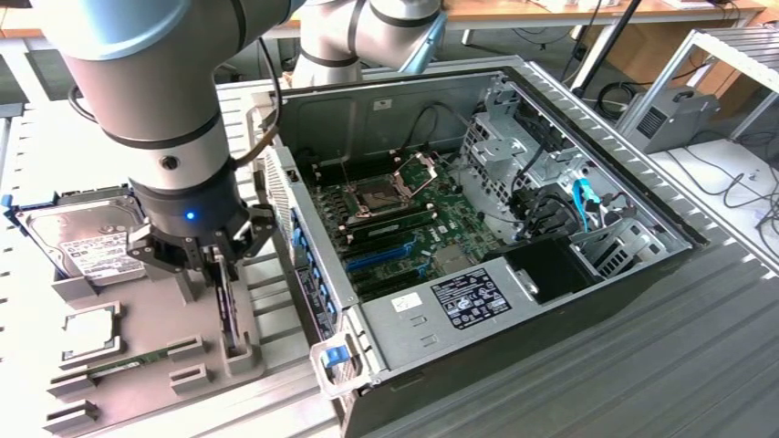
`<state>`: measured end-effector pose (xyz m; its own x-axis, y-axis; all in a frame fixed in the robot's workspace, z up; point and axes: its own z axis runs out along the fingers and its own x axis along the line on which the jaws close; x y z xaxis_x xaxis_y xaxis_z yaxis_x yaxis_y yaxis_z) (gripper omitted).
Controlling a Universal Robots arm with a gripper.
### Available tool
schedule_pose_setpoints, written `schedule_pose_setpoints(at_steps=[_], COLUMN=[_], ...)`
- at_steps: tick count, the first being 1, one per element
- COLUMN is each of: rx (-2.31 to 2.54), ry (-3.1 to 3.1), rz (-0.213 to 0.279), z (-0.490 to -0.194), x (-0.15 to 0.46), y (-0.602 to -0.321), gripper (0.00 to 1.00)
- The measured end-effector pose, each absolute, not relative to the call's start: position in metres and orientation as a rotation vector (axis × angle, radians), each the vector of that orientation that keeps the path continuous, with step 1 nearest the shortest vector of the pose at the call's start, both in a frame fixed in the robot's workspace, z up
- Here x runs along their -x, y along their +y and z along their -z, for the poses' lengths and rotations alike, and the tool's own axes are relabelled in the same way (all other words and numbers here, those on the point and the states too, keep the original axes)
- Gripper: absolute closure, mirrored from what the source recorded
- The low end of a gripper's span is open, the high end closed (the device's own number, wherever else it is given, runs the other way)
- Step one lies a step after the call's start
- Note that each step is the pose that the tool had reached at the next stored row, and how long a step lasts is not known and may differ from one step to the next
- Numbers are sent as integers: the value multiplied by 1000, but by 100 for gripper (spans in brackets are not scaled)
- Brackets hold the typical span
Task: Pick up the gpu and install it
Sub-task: 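Pick up the gpu and move the gpu toward the slot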
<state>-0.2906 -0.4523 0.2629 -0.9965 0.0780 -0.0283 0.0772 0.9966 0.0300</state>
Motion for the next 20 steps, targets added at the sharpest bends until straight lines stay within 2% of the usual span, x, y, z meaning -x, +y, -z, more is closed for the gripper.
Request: schedule_pose_setpoints(at_steps=[20], rx=[-121], ry=[3109], rz=[-45], z=[-273], x=[291], y=[-448], gripper=[71])
